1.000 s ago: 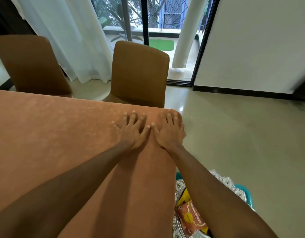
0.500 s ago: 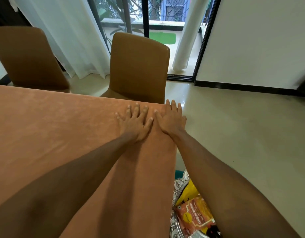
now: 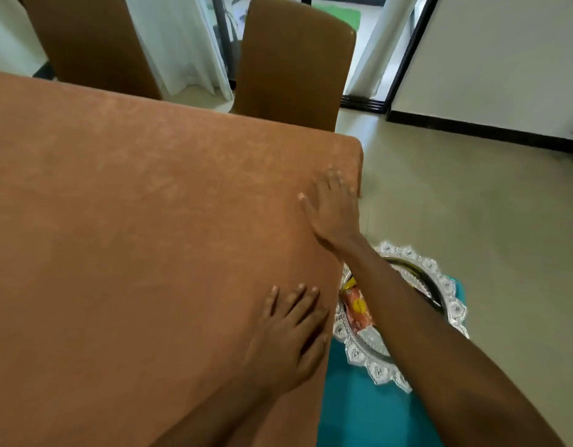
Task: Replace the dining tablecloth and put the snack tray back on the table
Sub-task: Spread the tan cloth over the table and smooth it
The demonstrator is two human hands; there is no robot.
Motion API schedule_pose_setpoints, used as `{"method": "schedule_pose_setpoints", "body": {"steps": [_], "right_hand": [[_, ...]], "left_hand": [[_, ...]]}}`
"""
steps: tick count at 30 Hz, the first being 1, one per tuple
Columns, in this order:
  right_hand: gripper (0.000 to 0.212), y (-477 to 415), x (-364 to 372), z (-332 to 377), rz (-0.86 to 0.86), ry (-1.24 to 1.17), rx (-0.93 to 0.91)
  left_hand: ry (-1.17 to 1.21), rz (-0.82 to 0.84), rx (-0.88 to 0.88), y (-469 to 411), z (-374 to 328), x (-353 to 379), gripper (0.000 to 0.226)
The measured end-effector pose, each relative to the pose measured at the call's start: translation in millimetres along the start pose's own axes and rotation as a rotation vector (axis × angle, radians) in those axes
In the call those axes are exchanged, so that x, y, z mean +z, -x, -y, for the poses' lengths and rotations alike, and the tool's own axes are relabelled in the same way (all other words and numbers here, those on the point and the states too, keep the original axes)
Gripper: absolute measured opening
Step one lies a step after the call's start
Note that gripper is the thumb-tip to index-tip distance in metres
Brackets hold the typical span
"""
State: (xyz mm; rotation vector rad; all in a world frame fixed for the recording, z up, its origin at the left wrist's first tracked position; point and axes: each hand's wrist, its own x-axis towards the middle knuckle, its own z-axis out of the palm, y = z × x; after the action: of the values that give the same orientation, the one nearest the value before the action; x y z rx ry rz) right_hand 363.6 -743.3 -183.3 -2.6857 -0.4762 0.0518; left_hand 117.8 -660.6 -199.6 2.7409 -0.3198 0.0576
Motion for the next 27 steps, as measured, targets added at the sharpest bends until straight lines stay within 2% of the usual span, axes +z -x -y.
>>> {"method": "schedule_pose_setpoints", "body": {"steps": [2,3,6,8,11,14,18,21,24,27], "right_hand": [[0.062,37.7,9.9,2.4,0.053,0.101,-0.048],[0.062,48.3,10.4,-3.2,0.064,0.099,0.0],[0.06,76.0,0.0,-3.6,0.059,0.078,0.186],[0.057,81.9,-2.1,2.4,0.041,0.053,0.185],[0.054,134.7,7.8,52.9,0.045,-0.029,0.025],[0.058,199.6,34.0,85.2,0.114,0.067,-0.041],[0.06,284.4,48.5,101.7,0.089,0.135,0.073],[0.064,364.1,47.8,111.0,0.075,0.131,0.131],[0.063,434.5,46.4,120.5,0.083,0.149,0.157],[0.059,450.2,44.7,129.5,0.113,0.129,0.185]], "left_hand": [[0.063,-0.053,-0.003,15.1,2.6,-5.8,0.033],[0.059,-0.052,-0.017,17.9,5.0,-7.2,0.031],[-0.02,0.005,-0.108,57.6,11.2,-17.7,0.045],[-0.09,0.079,-0.097,84.9,9.5,-12.7,0.057],[-0.106,0.141,0.04,157.1,-11.1,-11.9,0.062],[-0.053,0.116,0.137,201.4,-23.7,-17.4,0.049],[0.063,0.014,0.135,241.1,-15.0,-26.3,0.03],[0.021,-0.002,0.186,276.8,-11.6,-23.9,0.03],[-0.049,0.043,0.302,298.1,-5.1,-30.3,0.034],[-0.102,0.139,0.429,310.8,3.9,-41.3,0.038]]}}
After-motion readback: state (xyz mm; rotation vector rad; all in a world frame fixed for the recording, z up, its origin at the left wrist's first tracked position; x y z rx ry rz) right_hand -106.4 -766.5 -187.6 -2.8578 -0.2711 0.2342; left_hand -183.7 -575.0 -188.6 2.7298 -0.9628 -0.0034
